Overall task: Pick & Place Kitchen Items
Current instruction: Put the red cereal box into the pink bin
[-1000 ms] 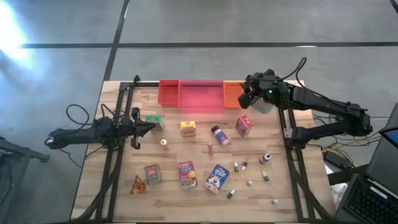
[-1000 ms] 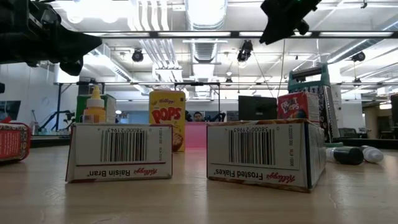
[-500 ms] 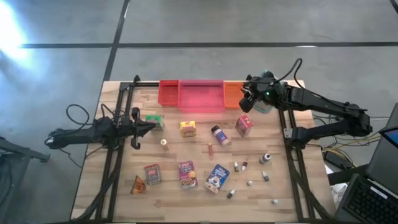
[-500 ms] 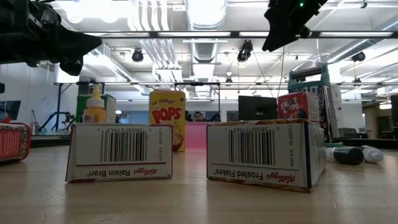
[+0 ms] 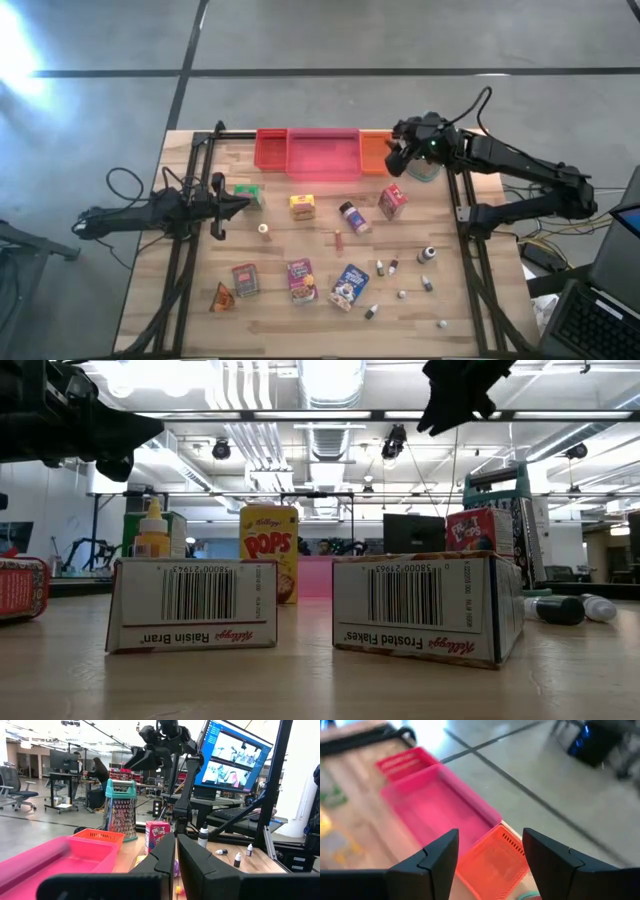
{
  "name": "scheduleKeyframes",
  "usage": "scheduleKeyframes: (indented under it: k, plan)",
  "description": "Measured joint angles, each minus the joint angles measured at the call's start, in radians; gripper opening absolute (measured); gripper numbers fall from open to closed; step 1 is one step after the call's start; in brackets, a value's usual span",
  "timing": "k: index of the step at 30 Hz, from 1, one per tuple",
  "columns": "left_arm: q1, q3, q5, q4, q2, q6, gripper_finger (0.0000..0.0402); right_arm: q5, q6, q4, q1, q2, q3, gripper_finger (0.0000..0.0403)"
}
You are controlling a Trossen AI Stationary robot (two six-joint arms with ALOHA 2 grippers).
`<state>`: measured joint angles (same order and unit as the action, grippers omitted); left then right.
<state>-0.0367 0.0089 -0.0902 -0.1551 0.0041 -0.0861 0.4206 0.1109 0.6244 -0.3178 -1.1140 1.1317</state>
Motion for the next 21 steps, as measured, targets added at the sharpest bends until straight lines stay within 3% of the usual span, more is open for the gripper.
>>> scheduleKeyframes:
  k: [5,21]
  plan:
    - [0.0,0.0,0.0,0.0,0.0,0.0,0.0026,-0.018,-0.016,0.028,0.042,-0.024,0.038,0.0202]
    - [0.0,0.0,0.0,0.0,0.0,0.0,0.0026,-0.069,0.176,0.528,0.076,-0.205,0.313,0.0195]
